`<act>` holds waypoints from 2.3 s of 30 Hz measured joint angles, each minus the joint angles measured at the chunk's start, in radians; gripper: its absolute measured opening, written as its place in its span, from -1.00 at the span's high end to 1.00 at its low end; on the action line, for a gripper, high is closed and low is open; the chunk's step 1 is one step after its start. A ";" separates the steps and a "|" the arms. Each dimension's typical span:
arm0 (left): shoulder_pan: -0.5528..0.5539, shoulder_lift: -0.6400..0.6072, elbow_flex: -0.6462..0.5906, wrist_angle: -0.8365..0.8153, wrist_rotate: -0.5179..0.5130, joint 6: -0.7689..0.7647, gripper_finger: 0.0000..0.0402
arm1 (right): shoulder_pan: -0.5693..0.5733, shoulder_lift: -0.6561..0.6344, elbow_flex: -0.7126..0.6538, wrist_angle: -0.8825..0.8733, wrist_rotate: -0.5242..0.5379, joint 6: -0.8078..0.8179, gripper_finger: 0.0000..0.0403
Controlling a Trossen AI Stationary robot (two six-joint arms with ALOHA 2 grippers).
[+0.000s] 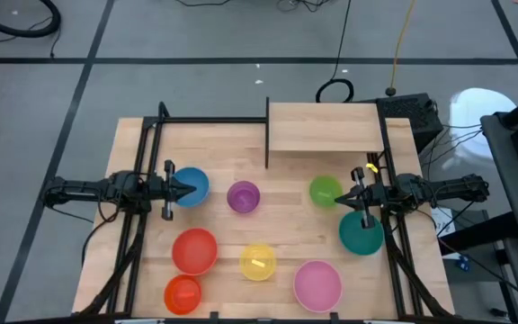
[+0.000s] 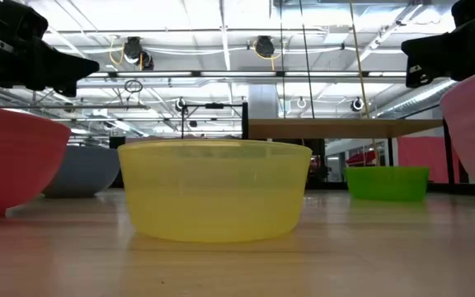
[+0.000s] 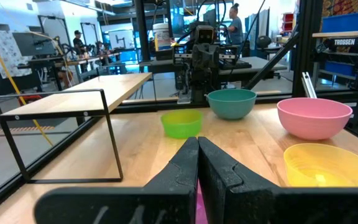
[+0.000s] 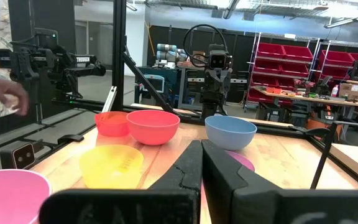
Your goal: Place and stack bowls onto a shelf
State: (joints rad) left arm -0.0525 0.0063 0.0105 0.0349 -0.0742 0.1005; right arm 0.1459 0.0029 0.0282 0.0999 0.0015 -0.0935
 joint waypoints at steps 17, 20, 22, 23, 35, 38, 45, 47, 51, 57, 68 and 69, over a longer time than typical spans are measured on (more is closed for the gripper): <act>0.000 0.000 0.000 0.000 0.000 0.000 0.96 | 0.000 0.000 0.000 0.000 0.000 0.000 0.99; 0.000 0.000 0.000 0.000 0.000 0.000 0.96 | 0.000 0.000 0.000 0.000 0.000 0.000 0.99; 0.000 0.000 0.000 0.000 0.000 0.000 0.96 | 0.000 0.000 0.000 0.000 0.000 0.000 0.99; 0.000 0.000 0.000 0.000 0.000 0.000 0.96 | 0.000 0.000 0.000 0.000 0.000 0.000 0.99; 0.000 0.000 0.000 0.013 -0.001 0.000 0.96 | 0.000 0.000 0.000 0.000 0.000 0.000 0.99; 0.000 0.000 0.000 0.024 -0.013 0.000 0.96 | 0.000 0.000 0.000 0.000 0.000 0.000 0.99; 0.000 0.000 0.000 0.020 -0.014 0.000 0.96 | 0.000 0.000 0.000 0.000 0.000 0.000 0.99; 0.000 0.000 0.000 0.020 -0.014 0.000 0.96 | 0.000 0.000 0.000 0.001 0.001 -0.001 0.99; 0.000 0.000 0.000 0.020 -0.014 -0.014 0.96 | 0.000 0.000 0.000 0.001 0.027 -0.013 0.99; 0.000 0.000 0.000 0.020 -0.015 -0.028 0.96 | 0.000 0.000 0.000 0.001 0.027 0.016 0.99; 0.000 0.000 0.000 0.021 -0.016 0.005 0.96 | 0.000 0.000 0.000 0.001 0.027 0.063 0.99; 0.000 0.000 0.000 0.021 -0.016 0.001 0.96 | 0.000 0.000 0.000 0.001 0.027 0.063 0.99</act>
State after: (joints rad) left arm -0.0525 0.0063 0.0101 0.0559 -0.0899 0.1012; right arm 0.1459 0.0029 0.0280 0.1005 0.0288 -0.0307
